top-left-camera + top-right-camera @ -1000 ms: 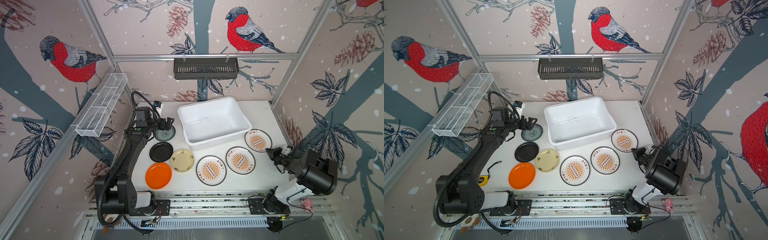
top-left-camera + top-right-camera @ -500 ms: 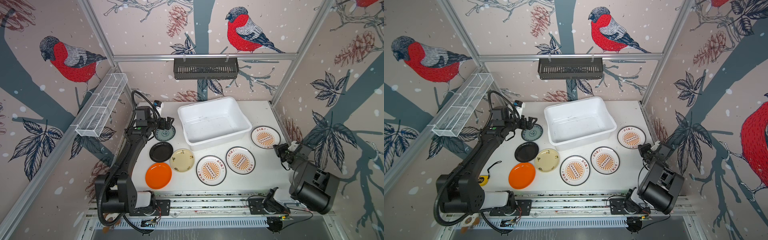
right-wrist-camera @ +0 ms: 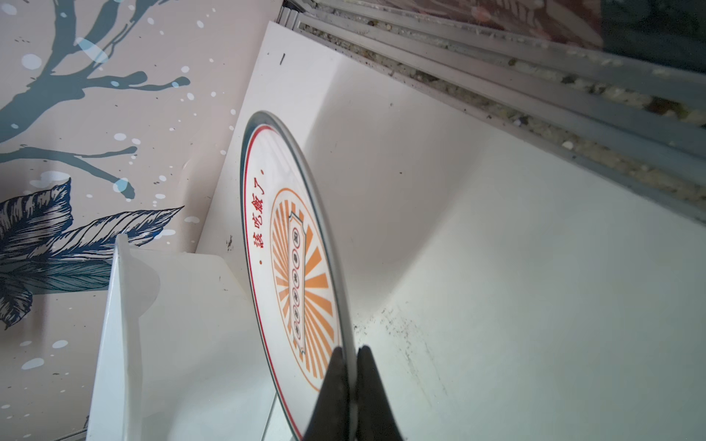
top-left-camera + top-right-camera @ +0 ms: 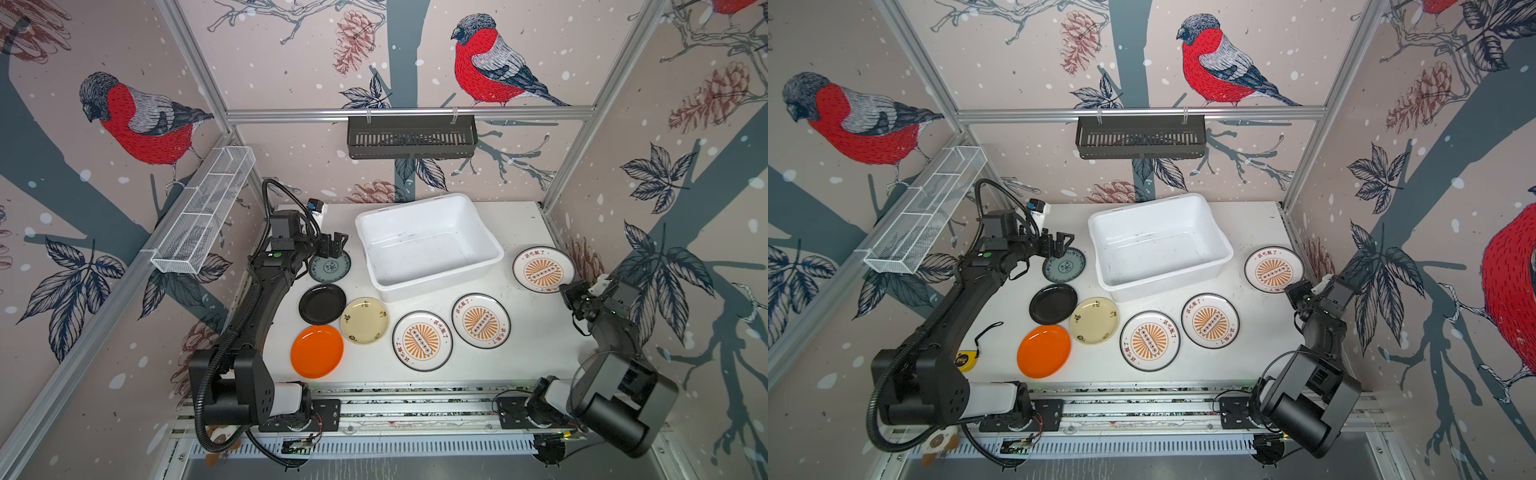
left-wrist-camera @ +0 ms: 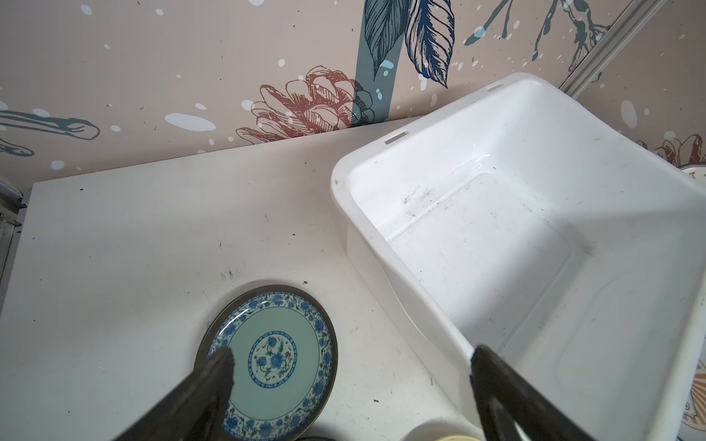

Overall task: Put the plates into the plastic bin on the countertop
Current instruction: 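Lift the sunburst plate upright with the right gripper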

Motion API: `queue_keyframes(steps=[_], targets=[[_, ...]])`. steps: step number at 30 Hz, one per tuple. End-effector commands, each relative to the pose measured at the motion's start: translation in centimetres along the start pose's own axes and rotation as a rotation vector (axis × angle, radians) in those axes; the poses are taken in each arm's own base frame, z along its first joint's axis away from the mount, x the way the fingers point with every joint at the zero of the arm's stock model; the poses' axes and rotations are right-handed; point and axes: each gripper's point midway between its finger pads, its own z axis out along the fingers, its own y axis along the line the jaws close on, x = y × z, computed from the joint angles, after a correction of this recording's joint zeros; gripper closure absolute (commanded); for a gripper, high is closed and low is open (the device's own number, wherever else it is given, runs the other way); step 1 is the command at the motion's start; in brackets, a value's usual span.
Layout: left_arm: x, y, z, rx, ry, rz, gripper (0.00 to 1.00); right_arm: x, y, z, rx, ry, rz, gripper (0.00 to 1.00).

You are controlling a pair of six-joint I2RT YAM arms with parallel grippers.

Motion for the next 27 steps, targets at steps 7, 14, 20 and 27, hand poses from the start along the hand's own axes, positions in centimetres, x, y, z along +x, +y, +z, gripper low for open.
queue_keyframes(steps=[7,14,20,27], targets=[[-0.6,-0.1,0.4,0.019,-0.005,0.009,0.05,-1.7,1.3,-2.5,0.039,-0.075,-0.058,0.99],[-1.1,-0.2,0.6,0.031,-0.010,0.010,0.05,-3.0,3.3,-4.3,0.010,-0.133,-0.066,0.99],[-1.6,-0.2,0.7,0.036,-0.015,0.008,0.05,-4.3,5.1,-6.0,-0.015,-0.194,-0.095,0.99],[-2.3,-0.1,0.8,0.037,-0.025,0.011,0.05,-5.3,8.1,-7.2,-0.054,-0.192,-0.123,1.00]])
